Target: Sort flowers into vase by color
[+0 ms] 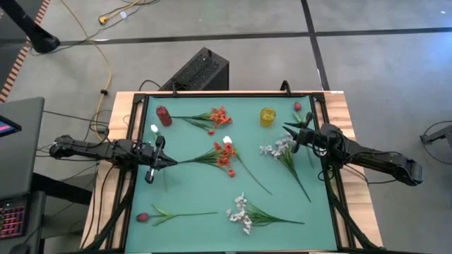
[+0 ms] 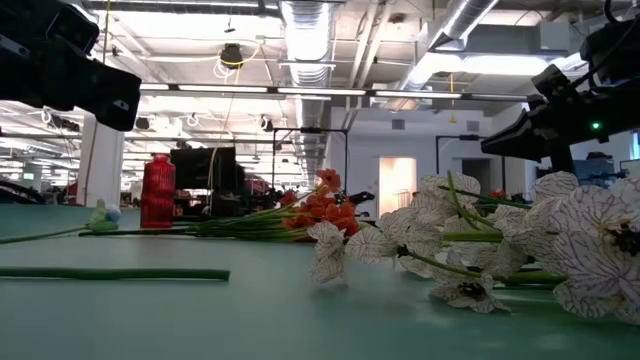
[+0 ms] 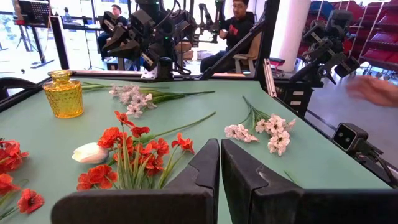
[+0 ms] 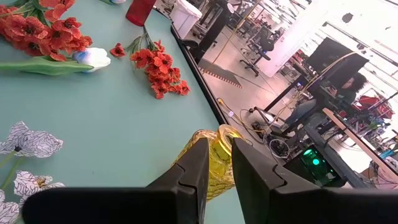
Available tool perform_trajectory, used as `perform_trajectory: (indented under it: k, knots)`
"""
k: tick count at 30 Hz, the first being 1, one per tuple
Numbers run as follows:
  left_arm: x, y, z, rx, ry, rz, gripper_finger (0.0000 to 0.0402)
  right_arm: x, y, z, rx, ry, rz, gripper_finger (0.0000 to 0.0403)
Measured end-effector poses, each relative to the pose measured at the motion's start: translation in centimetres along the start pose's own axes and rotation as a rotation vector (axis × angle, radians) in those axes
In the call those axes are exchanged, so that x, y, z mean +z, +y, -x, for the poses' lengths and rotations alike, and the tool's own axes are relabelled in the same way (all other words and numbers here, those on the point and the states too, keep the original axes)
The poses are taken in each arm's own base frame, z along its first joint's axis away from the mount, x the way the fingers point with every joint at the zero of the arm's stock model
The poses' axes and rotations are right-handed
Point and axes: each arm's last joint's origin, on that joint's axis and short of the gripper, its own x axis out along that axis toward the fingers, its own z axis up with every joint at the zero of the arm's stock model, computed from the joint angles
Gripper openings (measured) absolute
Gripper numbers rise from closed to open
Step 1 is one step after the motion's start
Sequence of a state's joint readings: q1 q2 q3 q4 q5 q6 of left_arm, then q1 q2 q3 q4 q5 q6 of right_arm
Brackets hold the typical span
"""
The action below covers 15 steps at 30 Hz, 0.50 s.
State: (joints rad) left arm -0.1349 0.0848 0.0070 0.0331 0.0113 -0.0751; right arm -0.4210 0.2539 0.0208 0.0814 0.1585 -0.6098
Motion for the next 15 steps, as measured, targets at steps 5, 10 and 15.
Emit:
perform_trajectory:
  k: [5,10,15]
  knots:
    - [0.1,0.0,0.0,-0.003,-0.011,0.013,0.0004,0.0,0.0,0.0,0.0,0.0,0.0,0.0098]
    - [0.2,0.0,0.0,0.001,-0.026,0.177,0.0004,0.0,0.0,0.0,0.0,0.0,0.0,0.0098]
    - [2.1,0.5,0.3,0.186,-0.219,0.066,0.0004,0.0,0.0,0.0,-0.003,-0.004,0.01,0.0098]
